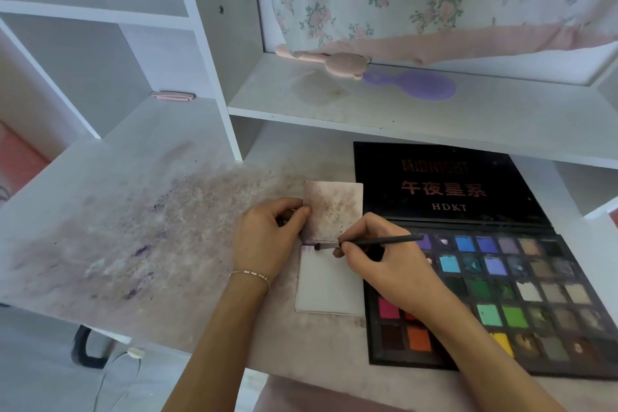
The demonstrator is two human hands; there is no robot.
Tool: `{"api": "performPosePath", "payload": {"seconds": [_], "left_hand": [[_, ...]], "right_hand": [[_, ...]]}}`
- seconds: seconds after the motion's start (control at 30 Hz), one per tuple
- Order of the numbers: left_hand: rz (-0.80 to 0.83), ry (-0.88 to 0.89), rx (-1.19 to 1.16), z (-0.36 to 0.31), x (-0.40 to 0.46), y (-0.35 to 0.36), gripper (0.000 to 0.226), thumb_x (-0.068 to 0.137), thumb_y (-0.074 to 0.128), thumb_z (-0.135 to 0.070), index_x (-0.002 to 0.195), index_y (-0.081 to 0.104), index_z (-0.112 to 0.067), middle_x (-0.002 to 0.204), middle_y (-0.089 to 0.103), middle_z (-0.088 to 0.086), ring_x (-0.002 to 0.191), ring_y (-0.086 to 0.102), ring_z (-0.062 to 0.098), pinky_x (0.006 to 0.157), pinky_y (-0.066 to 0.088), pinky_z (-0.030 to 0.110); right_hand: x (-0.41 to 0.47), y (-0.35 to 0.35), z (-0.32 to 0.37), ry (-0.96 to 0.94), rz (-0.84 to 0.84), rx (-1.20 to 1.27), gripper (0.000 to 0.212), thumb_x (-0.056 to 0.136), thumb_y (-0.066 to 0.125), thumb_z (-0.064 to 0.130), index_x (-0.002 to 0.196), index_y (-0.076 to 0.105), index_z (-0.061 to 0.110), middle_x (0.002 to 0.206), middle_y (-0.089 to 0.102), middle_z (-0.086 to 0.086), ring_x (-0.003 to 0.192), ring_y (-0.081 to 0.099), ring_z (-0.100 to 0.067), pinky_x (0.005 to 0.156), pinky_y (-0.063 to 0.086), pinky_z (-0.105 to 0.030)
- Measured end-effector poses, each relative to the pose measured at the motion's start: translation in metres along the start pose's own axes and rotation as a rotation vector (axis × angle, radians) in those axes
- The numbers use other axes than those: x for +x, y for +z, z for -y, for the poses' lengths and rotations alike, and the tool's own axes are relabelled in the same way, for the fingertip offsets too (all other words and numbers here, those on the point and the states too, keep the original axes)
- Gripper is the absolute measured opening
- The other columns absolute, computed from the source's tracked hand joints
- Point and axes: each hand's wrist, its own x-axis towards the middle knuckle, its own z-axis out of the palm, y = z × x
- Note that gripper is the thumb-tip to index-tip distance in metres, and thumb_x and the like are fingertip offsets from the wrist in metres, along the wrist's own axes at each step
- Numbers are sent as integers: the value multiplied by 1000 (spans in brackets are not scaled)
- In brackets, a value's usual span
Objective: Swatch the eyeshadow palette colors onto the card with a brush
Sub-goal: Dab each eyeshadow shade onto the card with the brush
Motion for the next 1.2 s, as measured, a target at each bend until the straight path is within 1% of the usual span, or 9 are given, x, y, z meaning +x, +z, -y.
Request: {"api": "performPosePath", "payload": {"seconds": [0.1,0.3,0.4,0.5,0.7,0.9,1.03,1.13,1.2], "left_hand": [[0,-1,2,0,0,0,11,79,67,-25,87,73,-22,76,68,-10,75,63,8,73,52,28],[-6,11,16,0,0,0,11,79,67,-25,88,73,-22,75,65,-14,75,63,7,70,51,23],[-11,10,16,0,-1,0,11,79,67,-25,88,73,-22,76,67,-11,74,63,7,72,52,25],[-7,16,14,0,-1,0,11,80,66,-25,88,73,-22,76,67,-12,75,63,7,72,52,27],[-4,7,18,-2,-2,0,12,79,66,-26,88,73,-23,76,67,-12,75,62,4,72,52,26],[0,-3,16,-2,-2,-1,11,80,66,-25,88,73,-23,77,67,-12,76,63,6,73,51,27],[-6,4,19,-3,-2,0,11,80,66,-25,88,73,-22,77,68,-11,75,63,7,73,52,28],[-7,4,20,-3,-2,0,11,80,66,-25,88,73,-22,78,69,-9,75,63,6,73,52,27],[-5,1,25,-3,-2,-1,12,80,66,-25,89,73,-22,77,67,-11,76,63,7,73,51,27]], "right_hand": [[0,0,0,-1,2,-11,16,82,59,13,75,57,28,82,69,14,80,62,1,68,47,-9],[1,1,-1,-4,12,-17,16,81,60,13,75,58,28,79,68,11,78,62,-1,68,48,-9],[1,1,-2,3,12,-13,15,81,59,14,75,58,28,79,69,8,79,63,-1,69,49,-11],[2,1,-2,-1,-3,-36,14,81,59,14,76,58,27,79,68,5,79,61,-3,70,50,-15],[0,0,-3,7,23,-29,15,81,59,15,76,58,28,79,68,6,80,62,-4,71,51,-16],[2,1,-3,10,5,-47,10,81,59,16,78,58,25,80,68,4,79,61,-5,70,51,-18],[1,1,-3,19,17,-43,10,81,59,16,78,59,26,81,68,4,81,62,-5,72,51,-18],[2,1,-3,19,-2,-43,10,81,59,16,78,58,26,80,68,3,80,61,-7,70,51,-20],[2,1,-3,18,9,-37,11,81,59,16,77,58,26,80,68,3,80,62,-7,70,51,-21]]}}
